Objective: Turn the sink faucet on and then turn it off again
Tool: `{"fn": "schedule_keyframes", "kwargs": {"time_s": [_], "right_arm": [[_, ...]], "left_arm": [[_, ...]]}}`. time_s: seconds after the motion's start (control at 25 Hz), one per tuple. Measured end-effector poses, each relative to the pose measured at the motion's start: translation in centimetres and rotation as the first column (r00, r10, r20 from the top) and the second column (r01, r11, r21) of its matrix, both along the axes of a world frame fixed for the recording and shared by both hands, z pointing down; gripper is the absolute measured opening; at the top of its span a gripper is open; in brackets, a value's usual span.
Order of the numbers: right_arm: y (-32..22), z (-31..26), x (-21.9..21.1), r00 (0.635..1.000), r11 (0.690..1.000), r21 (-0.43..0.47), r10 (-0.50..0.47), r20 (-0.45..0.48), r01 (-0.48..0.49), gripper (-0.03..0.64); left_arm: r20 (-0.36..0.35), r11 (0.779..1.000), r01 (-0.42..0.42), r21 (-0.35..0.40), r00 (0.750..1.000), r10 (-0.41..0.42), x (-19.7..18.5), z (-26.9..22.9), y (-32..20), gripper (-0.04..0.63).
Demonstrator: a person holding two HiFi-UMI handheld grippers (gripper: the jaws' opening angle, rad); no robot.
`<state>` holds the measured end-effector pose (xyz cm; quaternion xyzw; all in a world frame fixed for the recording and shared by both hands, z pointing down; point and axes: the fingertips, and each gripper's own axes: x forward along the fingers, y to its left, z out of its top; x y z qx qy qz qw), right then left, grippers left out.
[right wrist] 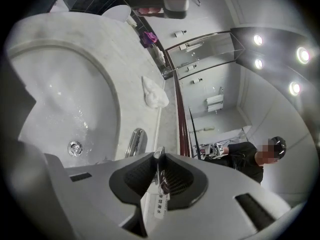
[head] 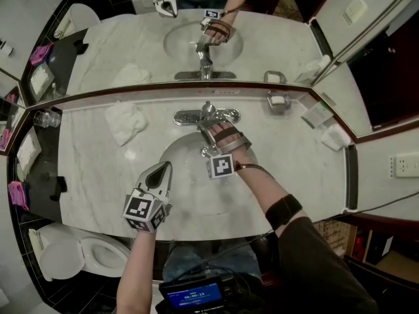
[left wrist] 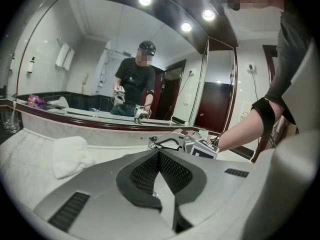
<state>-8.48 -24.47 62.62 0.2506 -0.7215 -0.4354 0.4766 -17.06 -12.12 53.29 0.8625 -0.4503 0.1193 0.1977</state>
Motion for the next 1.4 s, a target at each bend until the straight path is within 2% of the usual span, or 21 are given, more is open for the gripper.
{"fn": "schedule_keyframes", "kwargs": {"time_s": [0.24,0.56,0.72,0.8,0.84,1.04,1.16,1.28,1.4], "right_arm": [[0.2,0.5,0.1,1.0,0.999,0.045,-0.003,-0.019,0.004,0.067],[0.1,0.8,0.2,1.0,0.999,0.039,0.009,-0.027,-0.008,0.069],[-0.1,0.9,0.5,0.998,0.999,0.005,0.035,-0.048,-0.035,0.074],[0.3,0.8,0.4,0.997,0.997,-0.041,0.058,-0.042,-0.06,0.105],[0.7,0.4,0.3,0.997,0.996,-0.056,0.07,-0.029,-0.072,0.142],[4.0,-3.7,0.1,0.99,0.991,-0.074,0.115,0.078,-0.11,0.144],[6.1,-5.8,1.1,0.974,0.979,-0.13,0.177,0.141,-0.159,0.143],[7.8,-8.1,2.9,0.938,0.954,-0.197,0.269,0.218,-0.228,0.113],[9.5,-9.9,5.3,0.873,0.914,-0.284,0.374,0.312,-0.29,0.033]], "left_arm": [[0.001,1.0,0.005,-0.003,1.0,-0.005,-0.1,0.1,-0.1,0.0],[0.004,1.0,0.005,0.0,1.0,-0.005,-0.2,-0.2,0.2,0.0],[0.011,1.0,0.007,0.01,1.0,-0.007,-0.6,-0.9,0.8,0.0],[0.016,1.0,0.012,0.017,1.0,-0.012,-1.0,-1.5,1.3,0.0],[0.018,1.0,0.016,0.02,1.0,-0.016,-1.2,-1.9,1.5,0.0],[0.032,0.998,0.025,0.05,0.999,-0.026,-1.7,-4.4,2.4,0.0],[0.039,0.997,0.024,0.069,0.999,-0.027,-1.9,-5.8,3.0,0.0],[0.048,0.996,0.004,0.084,0.999,-0.008,-1.6,-6.9,3.8,0.0],[0.057,0.995,-0.004,0.103,0.998,-0.002,-1.2,-7.7,4.4,0.0]]}}
